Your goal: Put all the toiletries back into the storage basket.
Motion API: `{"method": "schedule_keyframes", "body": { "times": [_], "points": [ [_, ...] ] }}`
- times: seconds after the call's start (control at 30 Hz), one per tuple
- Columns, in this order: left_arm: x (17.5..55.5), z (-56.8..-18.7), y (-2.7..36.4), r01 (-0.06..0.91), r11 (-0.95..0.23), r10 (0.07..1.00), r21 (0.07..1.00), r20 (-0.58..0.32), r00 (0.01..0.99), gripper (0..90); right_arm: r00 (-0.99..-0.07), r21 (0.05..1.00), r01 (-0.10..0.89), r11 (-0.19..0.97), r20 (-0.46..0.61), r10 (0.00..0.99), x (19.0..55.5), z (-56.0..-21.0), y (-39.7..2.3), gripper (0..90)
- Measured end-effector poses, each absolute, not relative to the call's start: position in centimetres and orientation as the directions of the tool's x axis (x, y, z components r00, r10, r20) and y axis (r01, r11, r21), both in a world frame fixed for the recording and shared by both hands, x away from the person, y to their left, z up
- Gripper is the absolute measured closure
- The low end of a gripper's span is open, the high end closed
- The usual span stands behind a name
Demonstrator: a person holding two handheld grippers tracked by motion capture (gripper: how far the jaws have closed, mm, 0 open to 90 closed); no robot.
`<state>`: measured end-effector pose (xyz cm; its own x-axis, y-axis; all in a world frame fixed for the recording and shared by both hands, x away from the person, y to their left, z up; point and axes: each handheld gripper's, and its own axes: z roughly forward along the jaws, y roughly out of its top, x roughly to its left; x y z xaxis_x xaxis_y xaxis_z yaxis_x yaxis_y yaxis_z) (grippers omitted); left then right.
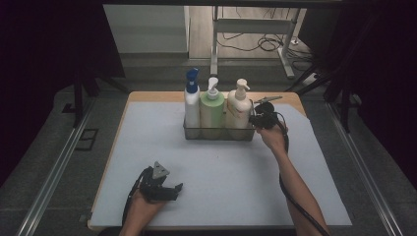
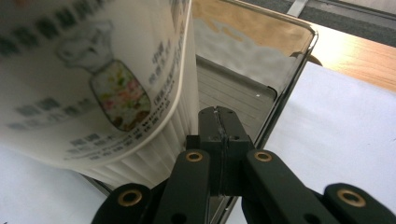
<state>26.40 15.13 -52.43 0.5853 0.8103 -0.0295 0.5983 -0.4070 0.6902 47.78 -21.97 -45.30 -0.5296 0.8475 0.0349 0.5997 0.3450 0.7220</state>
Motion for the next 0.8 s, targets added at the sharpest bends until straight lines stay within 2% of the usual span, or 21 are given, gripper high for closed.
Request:
{"method": "schedule_keyframes", "body": {
  "times": [0.8],
  "points": [
    [26.4,-52.4,15.1,0.598,-0.407,0.810,0.690,-0.029,0.585,12.5,-0.581,0.719,0.578,0.385,0.031,0.814,47.2,-45.7,-19.8,89.7]
  ]
}}
